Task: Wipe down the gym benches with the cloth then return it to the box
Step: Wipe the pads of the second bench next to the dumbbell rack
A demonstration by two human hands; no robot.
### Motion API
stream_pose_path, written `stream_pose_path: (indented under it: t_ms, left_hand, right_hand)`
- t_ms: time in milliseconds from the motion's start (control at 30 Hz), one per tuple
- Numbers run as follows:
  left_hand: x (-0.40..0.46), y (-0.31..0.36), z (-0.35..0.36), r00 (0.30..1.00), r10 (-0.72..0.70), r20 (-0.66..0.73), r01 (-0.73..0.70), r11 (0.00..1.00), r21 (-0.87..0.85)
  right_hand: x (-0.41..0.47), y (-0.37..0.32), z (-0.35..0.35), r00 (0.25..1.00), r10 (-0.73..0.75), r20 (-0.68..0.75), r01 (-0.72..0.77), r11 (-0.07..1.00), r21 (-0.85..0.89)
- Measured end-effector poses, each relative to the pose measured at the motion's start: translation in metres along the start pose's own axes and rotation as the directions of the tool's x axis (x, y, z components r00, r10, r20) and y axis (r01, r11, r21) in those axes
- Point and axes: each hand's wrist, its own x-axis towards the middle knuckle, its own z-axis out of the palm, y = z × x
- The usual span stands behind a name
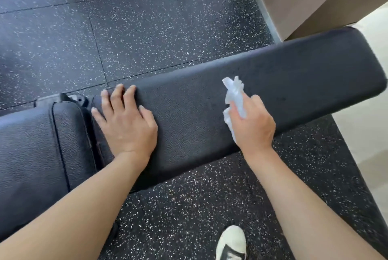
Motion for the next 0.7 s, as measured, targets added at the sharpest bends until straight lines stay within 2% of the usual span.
stream_pose_path:
  t_ms: [133,233,333,467,533,600,633,700]
  left_hand:
    - [-0.001,0.001,0.005,1.0,-0.004,-0.029,0.005,0.999,0.04]
    - [0.001,0.001,0.007,0.999,-0.004,-0.032,0.005,0.999,0.042]
    - [0.002,0.001,0.006,0.999,-0.017,-0.035,0.019,0.999,0.04]
    - [0.0,0.006,0.004,0.999,-0.008,-0.045,0.01,0.999,0.053]
    - [-0.001,0.006,0.004,0.999,0.0,-0.045,0.003,0.998,0.063]
    - [-0.001,0.007,0.003,0.999,-0.003,-0.041,0.006,0.998,0.063]
    - [-0.001,0.007,0.003,0.999,-0.006,-0.042,0.008,0.998,0.061]
    - [0.0,0.006,0.004,0.999,-0.007,-0.046,0.01,0.998,0.061]
  right_hand:
    - [-0.022,-0.03,0.019,0.989,-0.13,-0.069,0.125,0.989,-0.081]
    - [-0.054,-0.087,0.041,0.965,-0.254,-0.066,0.257,0.966,0.033]
    - [-0.07,-0.126,0.051,0.96,-0.277,-0.039,0.28,0.946,0.164]
    - [-0.064,-0.095,0.041,0.933,-0.359,-0.014,0.354,0.914,0.198]
    - [-0.056,-0.053,0.031,0.948,-0.318,-0.003,0.317,0.943,0.102]
    - [-0.045,-0.002,0.016,0.978,-0.205,0.034,0.207,0.975,-0.082]
    - [-0.039,0.024,0.008,0.992,-0.123,0.028,0.126,0.988,-0.094]
    - [-0.031,0.054,-0.006,0.998,0.064,-0.019,-0.064,0.998,0.016]
